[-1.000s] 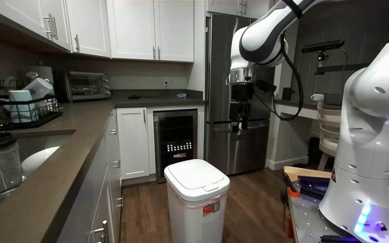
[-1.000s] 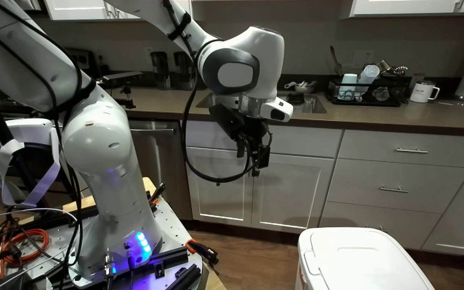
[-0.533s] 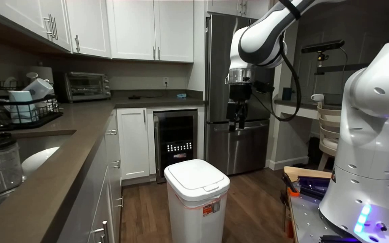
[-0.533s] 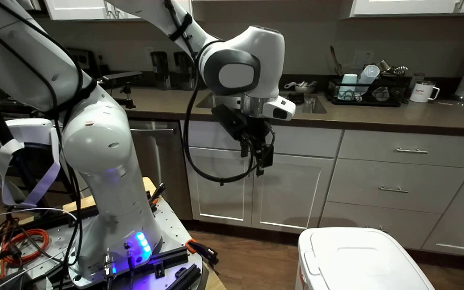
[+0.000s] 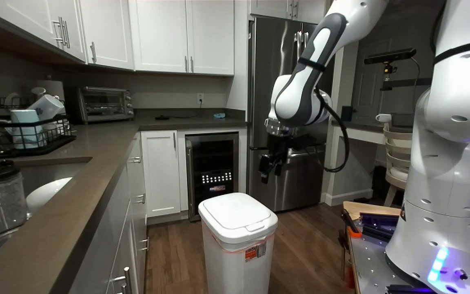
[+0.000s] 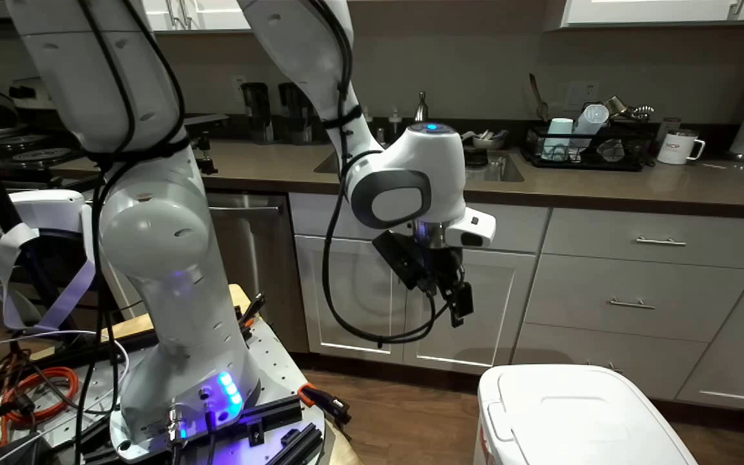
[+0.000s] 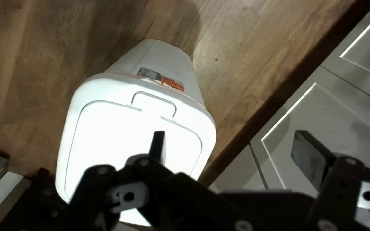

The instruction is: Open the bin

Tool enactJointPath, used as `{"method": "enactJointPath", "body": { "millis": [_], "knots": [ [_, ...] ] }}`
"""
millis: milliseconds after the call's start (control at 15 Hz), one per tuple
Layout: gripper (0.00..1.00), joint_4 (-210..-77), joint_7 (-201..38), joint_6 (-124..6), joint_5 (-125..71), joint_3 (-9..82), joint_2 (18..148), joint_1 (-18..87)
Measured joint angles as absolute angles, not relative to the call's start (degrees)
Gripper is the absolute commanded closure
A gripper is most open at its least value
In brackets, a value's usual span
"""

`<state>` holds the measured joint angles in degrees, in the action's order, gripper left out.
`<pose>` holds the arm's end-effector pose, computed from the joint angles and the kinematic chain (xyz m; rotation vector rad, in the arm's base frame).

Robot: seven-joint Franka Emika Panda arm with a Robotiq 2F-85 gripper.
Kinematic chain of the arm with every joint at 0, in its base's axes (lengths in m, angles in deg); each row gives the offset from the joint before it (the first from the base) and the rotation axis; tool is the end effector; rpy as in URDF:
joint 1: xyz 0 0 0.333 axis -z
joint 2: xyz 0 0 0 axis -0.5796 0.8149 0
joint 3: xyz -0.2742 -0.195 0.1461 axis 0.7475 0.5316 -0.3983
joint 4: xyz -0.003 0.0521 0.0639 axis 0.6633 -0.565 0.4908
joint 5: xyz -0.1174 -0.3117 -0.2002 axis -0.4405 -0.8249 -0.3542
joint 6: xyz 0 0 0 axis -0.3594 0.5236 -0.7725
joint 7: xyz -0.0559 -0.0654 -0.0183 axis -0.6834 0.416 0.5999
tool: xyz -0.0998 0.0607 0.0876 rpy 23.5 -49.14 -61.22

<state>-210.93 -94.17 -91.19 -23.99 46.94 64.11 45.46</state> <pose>0.3635 -0.1656 0.2536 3.0658 -0.4474 0.2398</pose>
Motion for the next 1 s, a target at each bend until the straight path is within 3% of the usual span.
{"method": "enactJointPath", "body": {
  "millis": [600, 1000],
  "knots": [
    [0.0, -190.09, -93.66, -95.3, -13.63, 41.86, 95.91, 49.06],
    [0.0, -176.64, -93.55, -91.12, -14.57, 41.76, 107.24, 53.7]
  ]
}}
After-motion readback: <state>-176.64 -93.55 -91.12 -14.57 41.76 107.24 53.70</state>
